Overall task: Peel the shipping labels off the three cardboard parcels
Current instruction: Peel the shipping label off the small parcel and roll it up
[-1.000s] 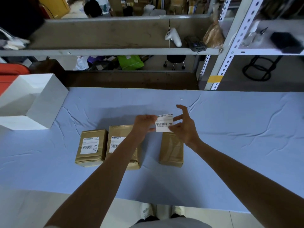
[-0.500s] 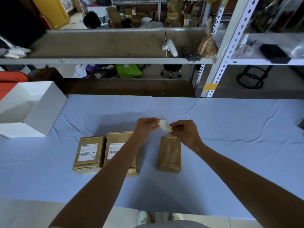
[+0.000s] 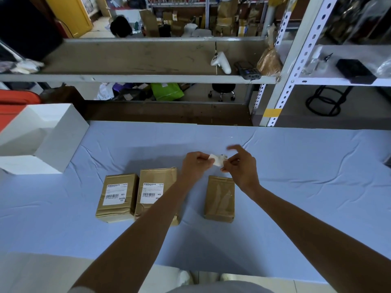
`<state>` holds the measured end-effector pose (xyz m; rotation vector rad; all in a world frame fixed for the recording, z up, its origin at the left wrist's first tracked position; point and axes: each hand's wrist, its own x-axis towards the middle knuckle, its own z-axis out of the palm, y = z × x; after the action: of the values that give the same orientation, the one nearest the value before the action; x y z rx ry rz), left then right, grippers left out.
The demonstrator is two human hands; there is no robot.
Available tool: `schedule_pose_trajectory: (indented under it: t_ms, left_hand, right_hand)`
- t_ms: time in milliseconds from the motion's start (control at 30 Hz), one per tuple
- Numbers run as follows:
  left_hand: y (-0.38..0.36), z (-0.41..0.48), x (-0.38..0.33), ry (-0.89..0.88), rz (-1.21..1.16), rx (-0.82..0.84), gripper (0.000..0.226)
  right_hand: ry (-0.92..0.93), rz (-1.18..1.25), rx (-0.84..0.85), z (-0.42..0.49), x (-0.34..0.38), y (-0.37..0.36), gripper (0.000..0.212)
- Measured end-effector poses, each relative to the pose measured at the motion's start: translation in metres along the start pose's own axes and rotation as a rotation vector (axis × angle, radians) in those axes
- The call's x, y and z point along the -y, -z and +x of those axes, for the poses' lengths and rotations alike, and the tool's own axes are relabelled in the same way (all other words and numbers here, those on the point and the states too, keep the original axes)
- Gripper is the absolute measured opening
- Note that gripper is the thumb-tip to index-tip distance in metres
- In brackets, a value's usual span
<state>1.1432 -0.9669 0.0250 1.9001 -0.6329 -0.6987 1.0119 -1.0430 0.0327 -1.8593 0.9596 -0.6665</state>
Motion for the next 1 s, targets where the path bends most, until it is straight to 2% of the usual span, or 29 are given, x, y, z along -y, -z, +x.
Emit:
schedule_pose_trajectory:
  t_ms: [67, 233, 400, 567, 733, 867, 933, 1000]
  left_hand:
    - [-0.001, -0.001, -0.004, -0.028, 0.039, 0.003, 0.018]
    - [-0.008, -0.002, -0.019, -0.025, 0.000, 0.046, 0.025]
    - [-0.006, 0.000, -0.027, 0.088, -0.102, 0.033, 0.025]
    - [0.000, -0.015, -0.026, -0.070, -0.194, -0.056, 0.028]
    - [0.001, -0.018, -0.026, -0.146, 0.047, -0.064, 0.025]
    - [0.000, -0.018, -0.028, -0.109, 0.186, -0.081, 0.025]
    - [0.002, -0.015, -0.028, -0.083, 0.070, -0.010, 0.023]
    - [0.004, -0.016, -0.029, -0.049, -0.016, 0.034, 0.022]
  right_hand:
    - [0.012, -0.019, -0.003, 0.001, 0.001, -0.001, 0.032]
    - [0.005, -0.086, -0.067, 0.008, 0.002, -0.006, 0.021]
    - [-0.028, -0.043, -0.102, 0.009, 0.007, -0.010, 0.028]
    - [0.025, -0.030, -0.086, 0.009, 0.012, -0.013, 0.022]
    - [0.058, -0.037, 0.000, 0.011, 0.012, -0.012, 0.009]
    - [0.042, -0.044, 0.030, 0.015, 0.008, -0.012, 0.007]
    - [0.034, -0.034, 0.036, 0.015, 0.008, -0.010, 0.010]
    - [0.013, 0.028, 0.061, 0.016, 0.010, -0.005, 0.022]
